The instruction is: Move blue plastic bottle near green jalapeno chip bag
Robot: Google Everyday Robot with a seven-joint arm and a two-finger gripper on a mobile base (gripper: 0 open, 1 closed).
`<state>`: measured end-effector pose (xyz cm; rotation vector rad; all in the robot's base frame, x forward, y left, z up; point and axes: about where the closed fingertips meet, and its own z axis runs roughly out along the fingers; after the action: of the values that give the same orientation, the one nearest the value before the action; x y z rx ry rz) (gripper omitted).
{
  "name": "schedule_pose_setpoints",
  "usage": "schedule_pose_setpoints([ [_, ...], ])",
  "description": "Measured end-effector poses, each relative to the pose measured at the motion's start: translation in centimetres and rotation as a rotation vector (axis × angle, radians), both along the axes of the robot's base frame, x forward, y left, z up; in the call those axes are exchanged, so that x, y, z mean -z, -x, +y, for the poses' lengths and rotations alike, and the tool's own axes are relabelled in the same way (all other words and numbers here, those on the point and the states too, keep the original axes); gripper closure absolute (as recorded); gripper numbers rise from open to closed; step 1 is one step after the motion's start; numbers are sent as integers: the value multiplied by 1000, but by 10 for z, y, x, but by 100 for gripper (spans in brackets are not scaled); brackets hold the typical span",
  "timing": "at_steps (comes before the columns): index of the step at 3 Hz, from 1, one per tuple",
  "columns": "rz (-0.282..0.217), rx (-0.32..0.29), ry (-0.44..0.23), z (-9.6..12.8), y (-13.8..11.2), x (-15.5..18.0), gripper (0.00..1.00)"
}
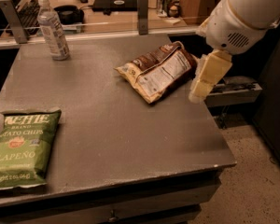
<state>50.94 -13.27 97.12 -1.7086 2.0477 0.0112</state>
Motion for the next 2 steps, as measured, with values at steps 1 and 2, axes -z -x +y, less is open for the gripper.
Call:
schedule_pose_setpoints([
  [1,-37,-17,-104,49,-50,-2,0],
  [2,-37,-17,-104,49,-50,-2,0],
])
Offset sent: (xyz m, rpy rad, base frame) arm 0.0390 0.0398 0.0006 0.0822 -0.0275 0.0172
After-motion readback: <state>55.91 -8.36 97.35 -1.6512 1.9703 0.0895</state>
